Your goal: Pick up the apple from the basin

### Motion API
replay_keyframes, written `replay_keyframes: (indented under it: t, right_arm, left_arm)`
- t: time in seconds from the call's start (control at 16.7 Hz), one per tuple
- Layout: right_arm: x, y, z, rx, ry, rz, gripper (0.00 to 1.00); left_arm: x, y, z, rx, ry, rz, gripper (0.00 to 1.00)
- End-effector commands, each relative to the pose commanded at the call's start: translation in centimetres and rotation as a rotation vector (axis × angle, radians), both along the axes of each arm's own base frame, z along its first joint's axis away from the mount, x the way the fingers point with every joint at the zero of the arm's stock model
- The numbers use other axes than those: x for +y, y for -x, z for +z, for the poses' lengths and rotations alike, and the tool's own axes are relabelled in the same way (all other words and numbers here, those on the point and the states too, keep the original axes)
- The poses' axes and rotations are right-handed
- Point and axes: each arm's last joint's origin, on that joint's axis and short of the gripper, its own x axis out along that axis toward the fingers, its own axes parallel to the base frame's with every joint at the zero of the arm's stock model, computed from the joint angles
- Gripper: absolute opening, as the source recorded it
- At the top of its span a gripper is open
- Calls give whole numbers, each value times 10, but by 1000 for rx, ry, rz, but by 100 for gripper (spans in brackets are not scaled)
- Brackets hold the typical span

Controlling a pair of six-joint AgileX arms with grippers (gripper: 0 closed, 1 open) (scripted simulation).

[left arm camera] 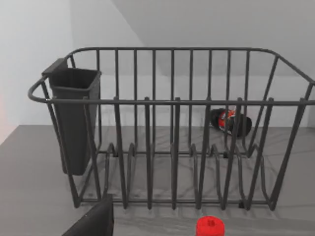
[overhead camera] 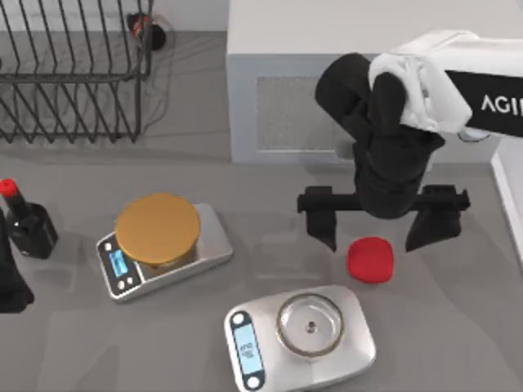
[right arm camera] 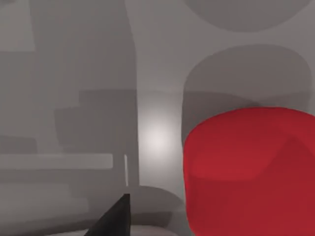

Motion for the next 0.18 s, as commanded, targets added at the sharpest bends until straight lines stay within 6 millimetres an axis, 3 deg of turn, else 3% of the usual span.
replay_keyframes:
  t: [0.18]
  right_arm:
    - [0,0,0,0,0,0,100]
  left_arm:
    - [0,0,0,0,0,0,100]
